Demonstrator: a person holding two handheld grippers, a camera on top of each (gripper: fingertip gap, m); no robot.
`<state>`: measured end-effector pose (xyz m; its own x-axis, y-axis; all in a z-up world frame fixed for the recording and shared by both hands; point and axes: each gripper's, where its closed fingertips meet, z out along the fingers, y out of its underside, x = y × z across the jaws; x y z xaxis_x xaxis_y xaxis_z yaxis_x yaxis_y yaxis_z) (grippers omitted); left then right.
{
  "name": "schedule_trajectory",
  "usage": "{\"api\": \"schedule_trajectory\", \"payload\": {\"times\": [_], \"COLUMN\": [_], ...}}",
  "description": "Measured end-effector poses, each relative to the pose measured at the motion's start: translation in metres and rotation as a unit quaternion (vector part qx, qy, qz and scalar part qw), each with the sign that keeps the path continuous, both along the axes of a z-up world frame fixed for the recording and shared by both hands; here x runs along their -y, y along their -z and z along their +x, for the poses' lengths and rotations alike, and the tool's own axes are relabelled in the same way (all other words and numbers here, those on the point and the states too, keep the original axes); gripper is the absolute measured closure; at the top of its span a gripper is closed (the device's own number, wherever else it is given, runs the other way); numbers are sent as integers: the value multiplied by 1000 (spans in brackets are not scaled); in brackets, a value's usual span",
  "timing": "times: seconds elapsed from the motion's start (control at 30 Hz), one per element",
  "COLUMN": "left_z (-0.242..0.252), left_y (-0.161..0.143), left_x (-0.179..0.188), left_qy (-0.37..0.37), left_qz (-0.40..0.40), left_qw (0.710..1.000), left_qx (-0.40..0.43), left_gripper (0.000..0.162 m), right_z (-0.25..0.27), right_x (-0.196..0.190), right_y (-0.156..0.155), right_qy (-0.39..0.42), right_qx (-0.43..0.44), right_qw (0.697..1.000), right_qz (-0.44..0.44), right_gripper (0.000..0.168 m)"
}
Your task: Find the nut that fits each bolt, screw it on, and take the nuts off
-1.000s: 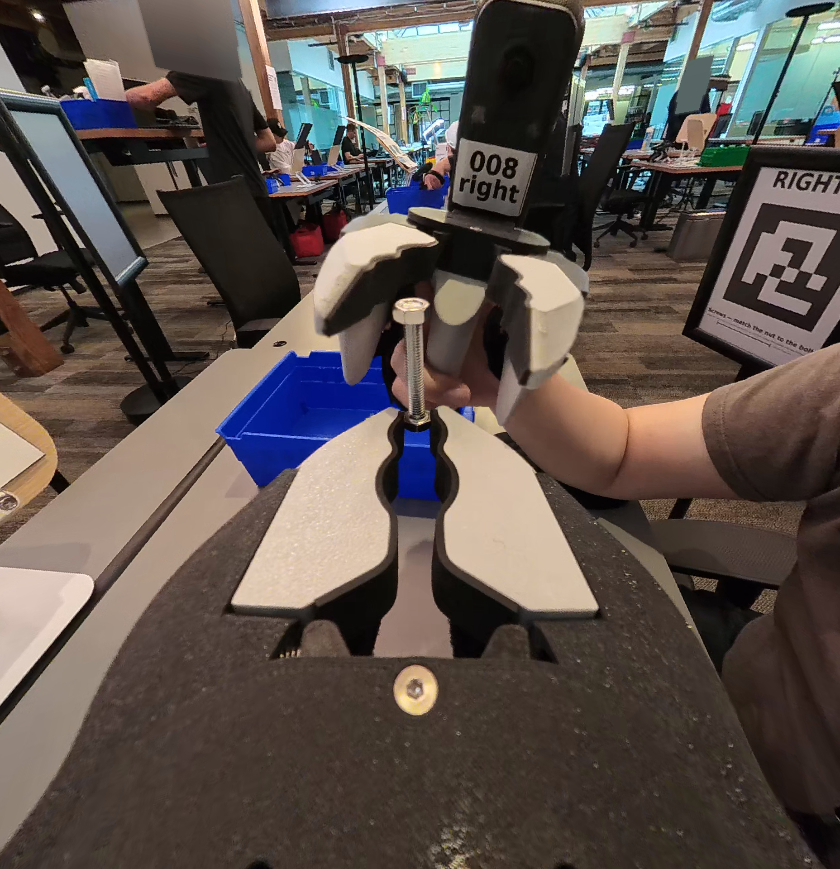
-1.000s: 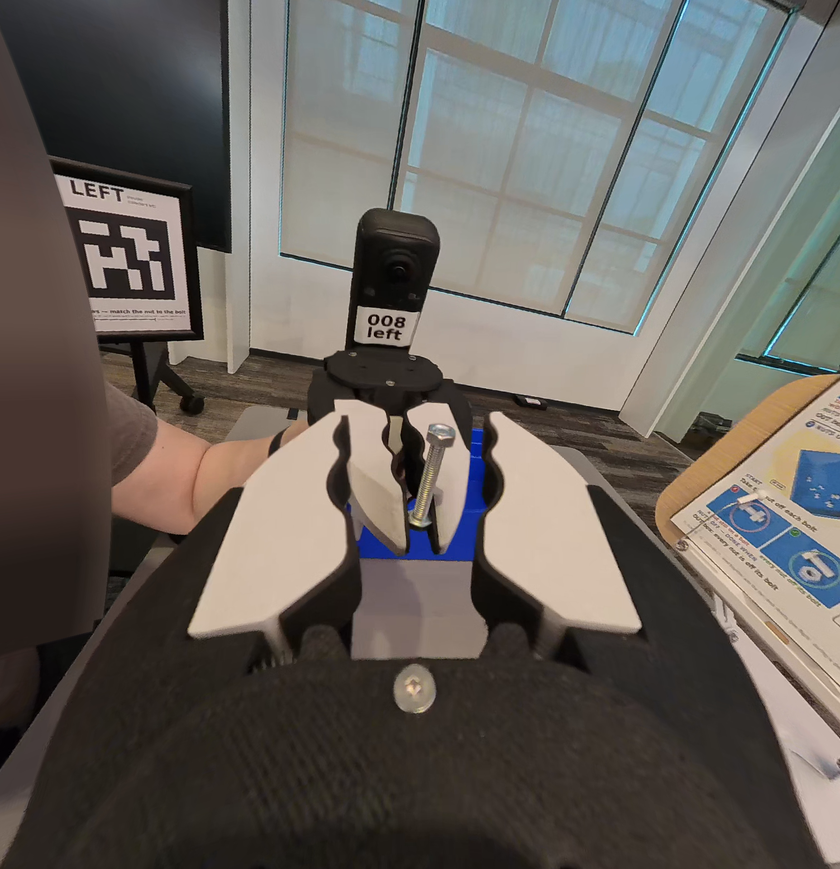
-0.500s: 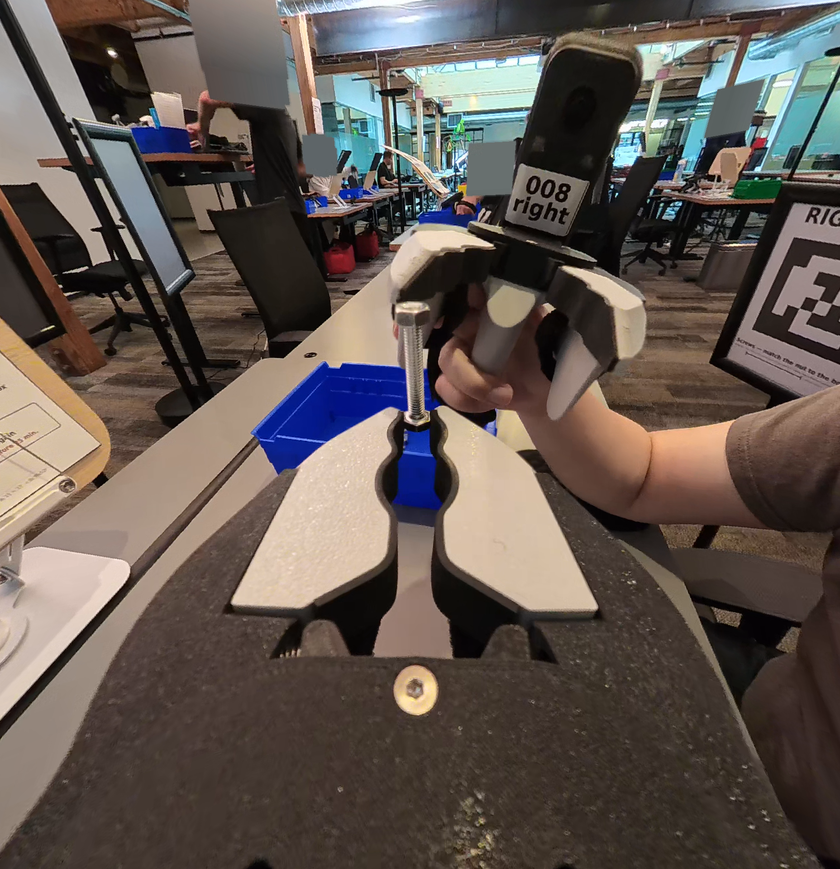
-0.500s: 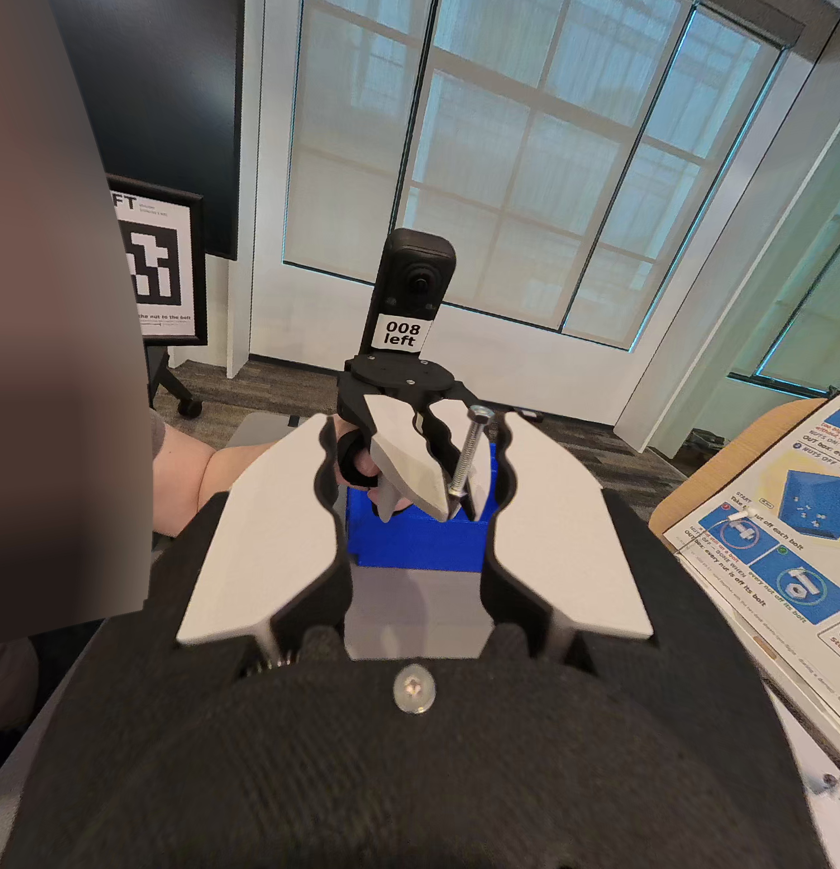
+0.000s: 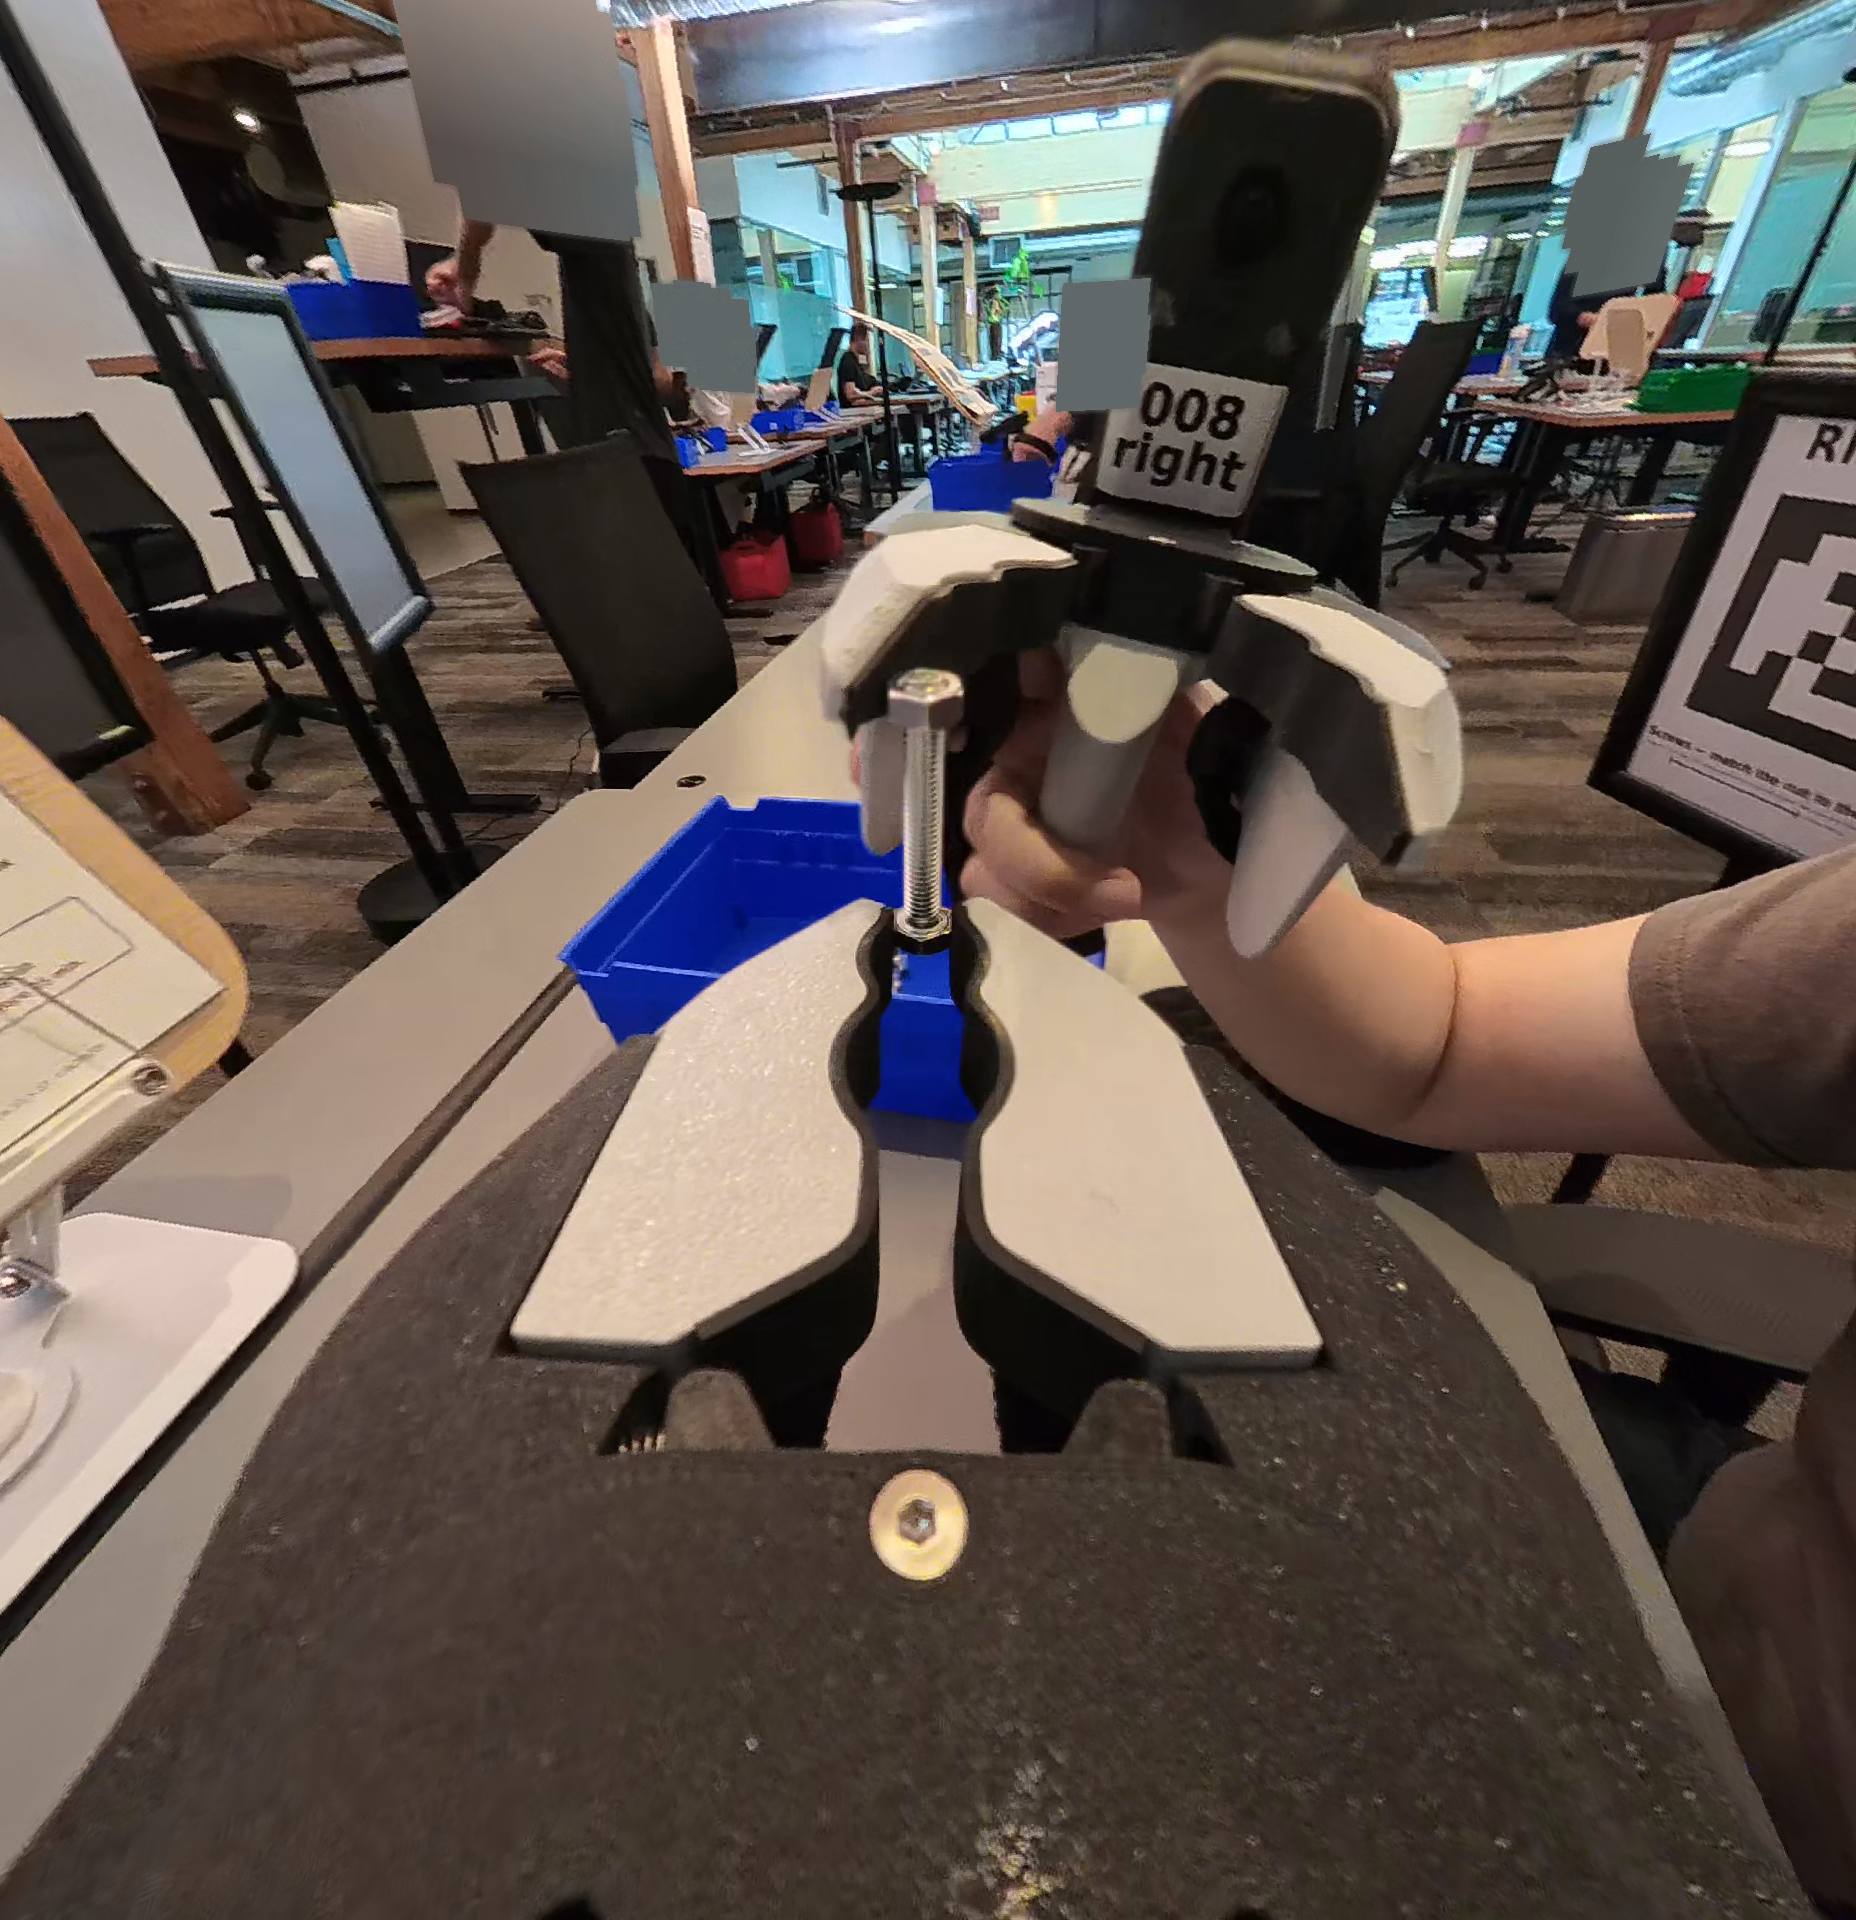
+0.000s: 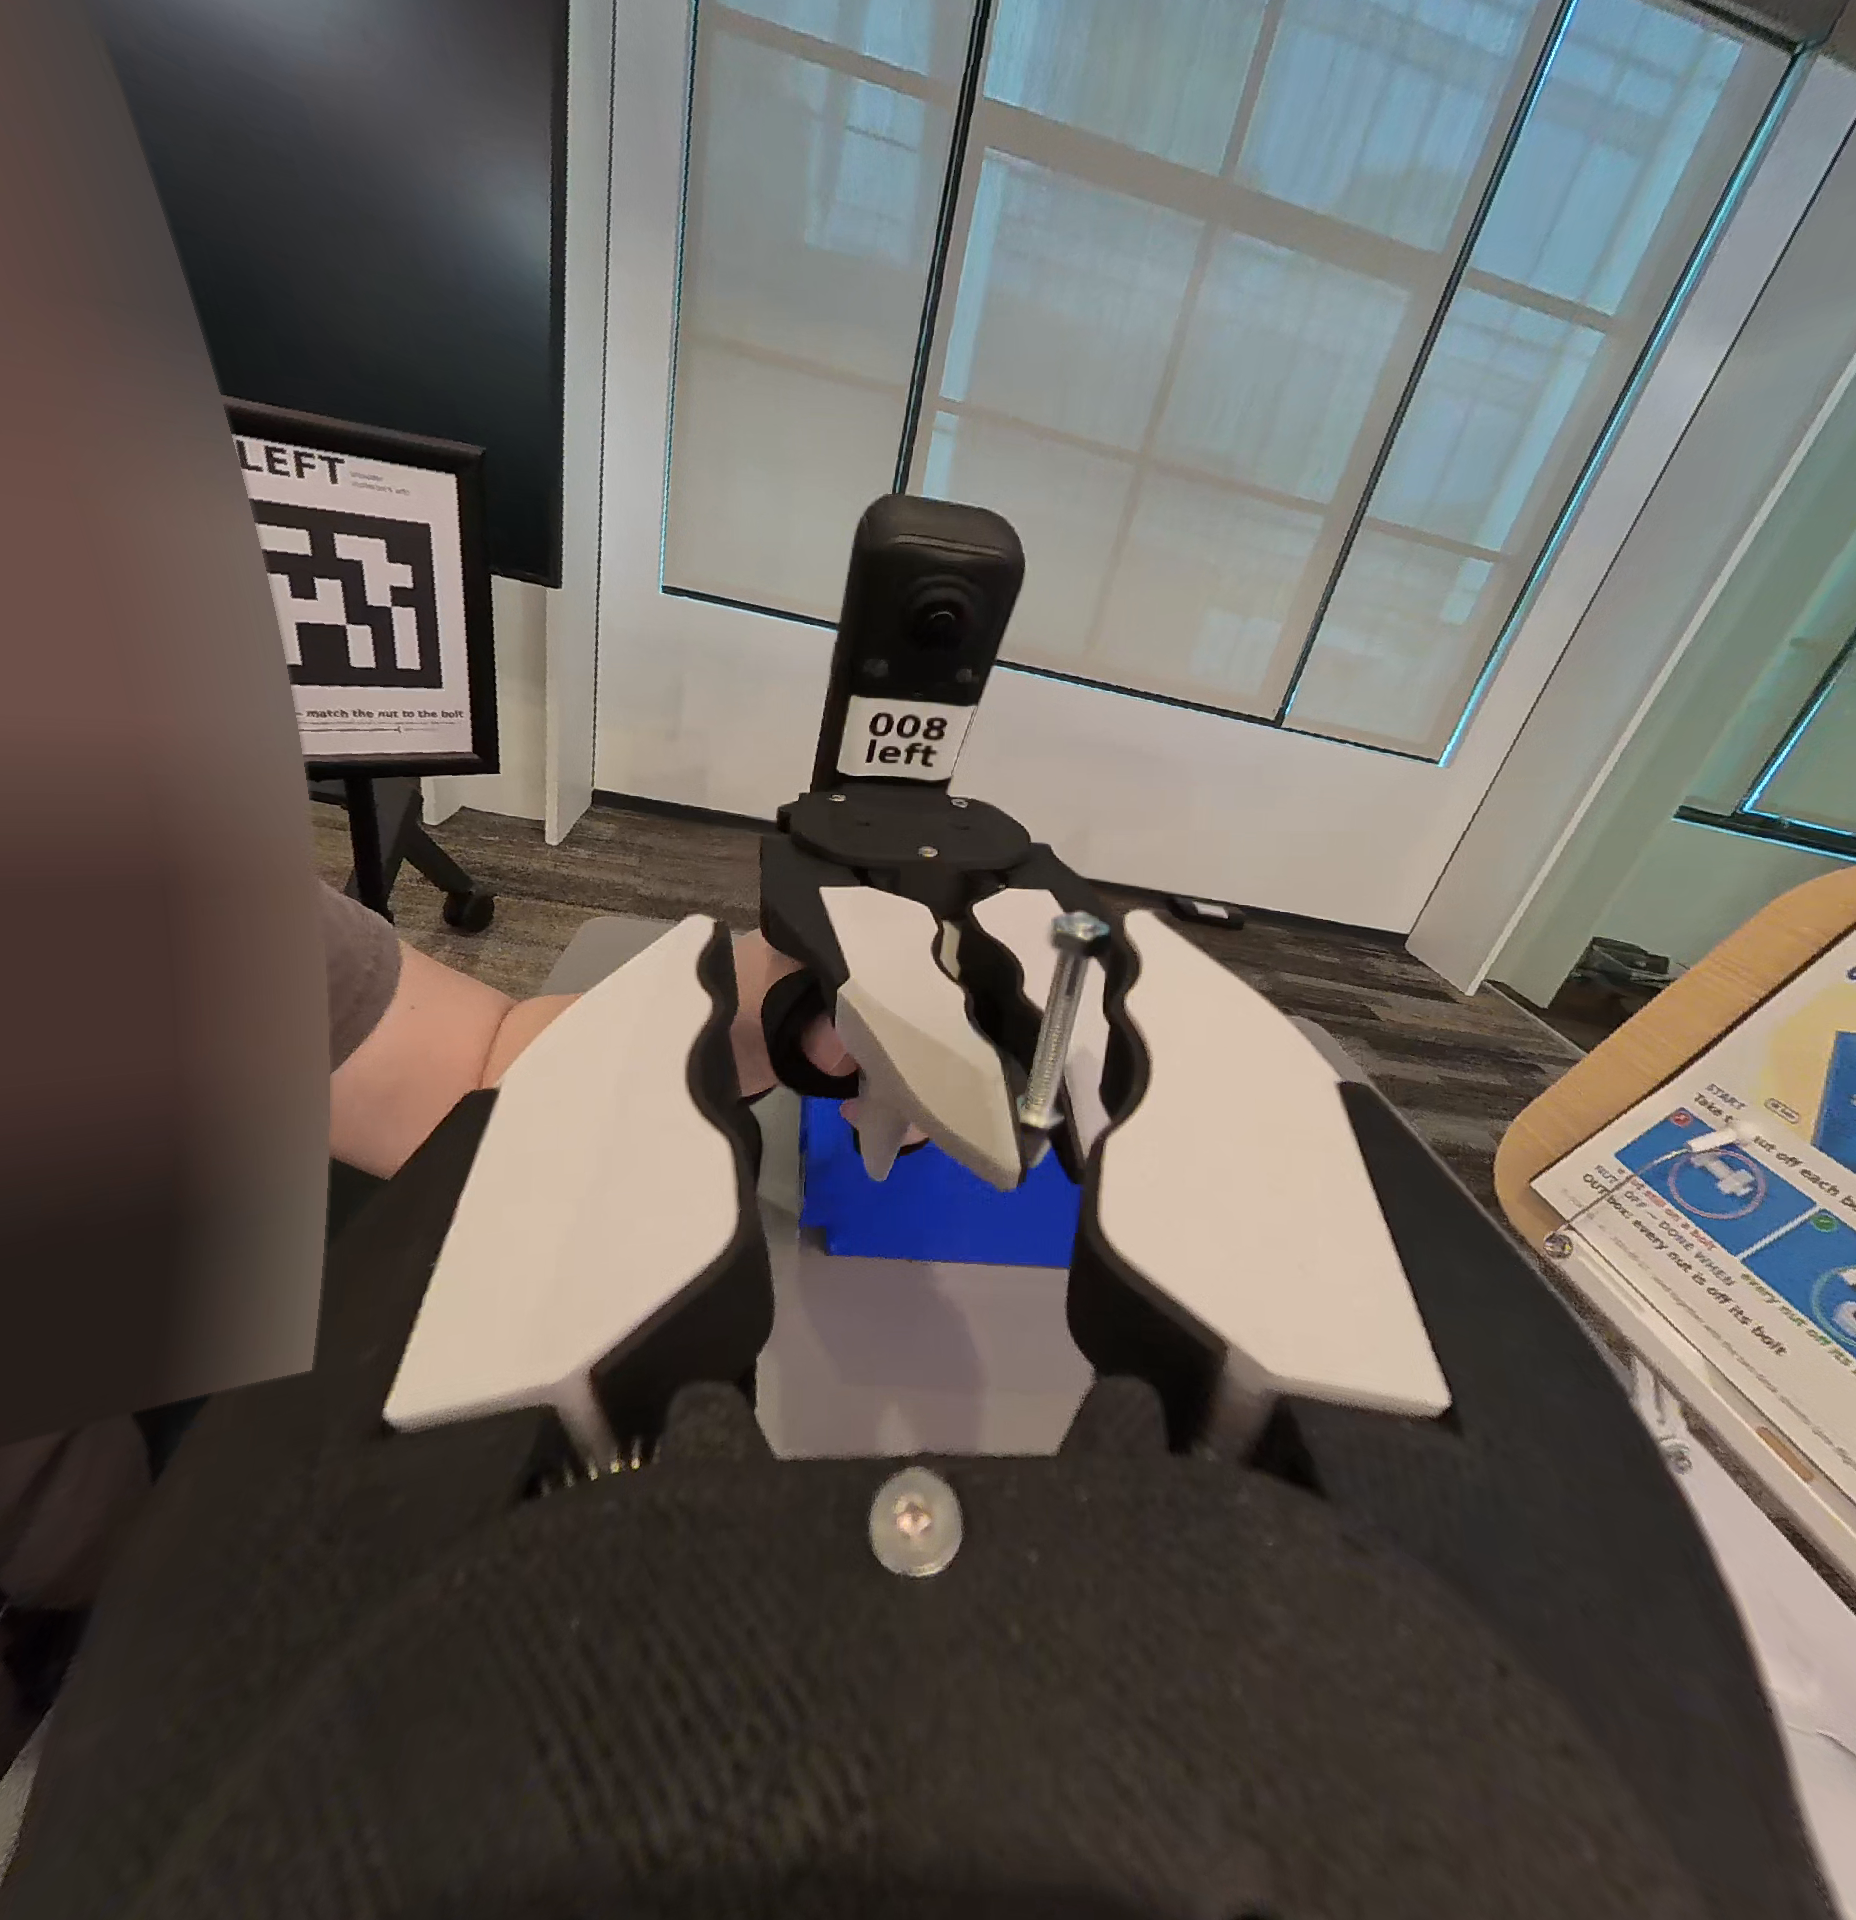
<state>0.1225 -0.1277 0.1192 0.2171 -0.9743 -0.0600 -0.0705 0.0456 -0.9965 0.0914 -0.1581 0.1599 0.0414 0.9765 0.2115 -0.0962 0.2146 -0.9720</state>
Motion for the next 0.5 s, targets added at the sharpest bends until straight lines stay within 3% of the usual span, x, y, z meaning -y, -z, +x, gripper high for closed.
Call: {"api": "schedule_trajectory", "payload": {"times": [0.17,0.5], "left_z": [-8,15], "left_y": [-5,14], "left_x": [-5,6], "left_qy": [-2,32], "left_qz": [-14,-24], "left_qw": [1000,999], "left_qx": [14,-11], "left_gripper": [153,152], "right_z": [11,36], "right_x": [-4,-8], "right_y": [-6,-8], "right_qy": [11,30], "right_qx": [-4,35], "right_qw": [1000,999], "right_qz": [2,9], "right_gripper": [101,101]}}
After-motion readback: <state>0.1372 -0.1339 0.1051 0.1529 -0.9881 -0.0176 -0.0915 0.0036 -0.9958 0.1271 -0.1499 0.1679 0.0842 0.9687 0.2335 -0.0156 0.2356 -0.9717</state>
